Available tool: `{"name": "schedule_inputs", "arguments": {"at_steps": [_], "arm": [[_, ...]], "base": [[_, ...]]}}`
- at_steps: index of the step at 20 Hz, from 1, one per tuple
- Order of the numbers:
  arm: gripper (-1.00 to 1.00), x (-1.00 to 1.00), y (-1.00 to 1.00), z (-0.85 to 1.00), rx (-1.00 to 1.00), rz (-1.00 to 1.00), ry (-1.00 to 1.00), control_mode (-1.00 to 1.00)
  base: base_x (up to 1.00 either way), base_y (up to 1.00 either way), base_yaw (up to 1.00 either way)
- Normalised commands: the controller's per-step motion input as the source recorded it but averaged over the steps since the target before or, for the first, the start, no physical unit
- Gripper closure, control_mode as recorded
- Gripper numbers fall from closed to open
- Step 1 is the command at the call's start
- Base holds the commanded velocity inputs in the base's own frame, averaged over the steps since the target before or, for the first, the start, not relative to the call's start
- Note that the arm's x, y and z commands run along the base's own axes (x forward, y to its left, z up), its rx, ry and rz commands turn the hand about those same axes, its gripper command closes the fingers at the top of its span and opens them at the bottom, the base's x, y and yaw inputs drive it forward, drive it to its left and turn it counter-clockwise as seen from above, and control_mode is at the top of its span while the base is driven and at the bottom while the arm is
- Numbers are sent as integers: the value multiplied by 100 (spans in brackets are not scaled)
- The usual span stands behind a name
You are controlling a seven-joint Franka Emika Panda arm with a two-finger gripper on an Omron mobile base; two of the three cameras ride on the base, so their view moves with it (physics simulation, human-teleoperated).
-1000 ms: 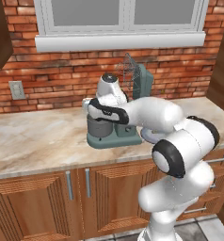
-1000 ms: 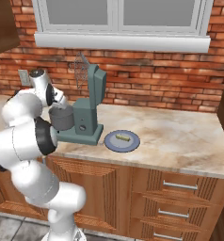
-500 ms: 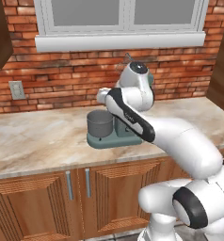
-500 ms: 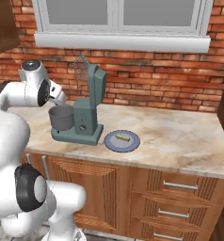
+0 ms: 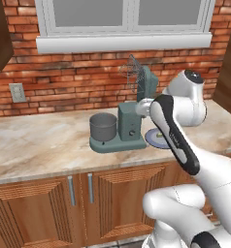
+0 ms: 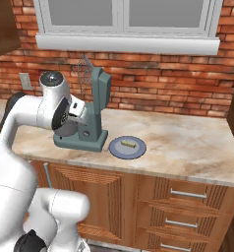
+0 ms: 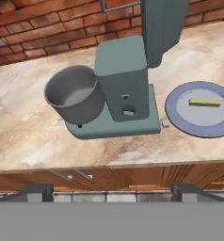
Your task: Add butter and sugar cubes to the stand mixer bowl and then turn on the stand mixer to begin making frosting.
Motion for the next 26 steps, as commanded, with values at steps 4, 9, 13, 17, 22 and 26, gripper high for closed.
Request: {"name": "schedule_inputs", "arguments": {"at_steps": [4, 9, 13, 17, 22, 26], "arm": [[-100, -51, -100, 0, -1, 0, 3, -100], [-100, -9, -91, 0, 0, 10, 0, -100], [-100, 12, -73, 0, 0, 34, 0, -100], [-100, 28, -51, -3, 0, 52, -1, -100], [-100, 32, -30, -20, 0, 63, -7, -100], [-100, 32, -2, -26, 0, 50, -4, -100]], "base": [[0, 0, 0], [0, 0, 0], [0, 0, 0], [0, 0, 0], [0, 0, 0], [0, 0, 0]]}}
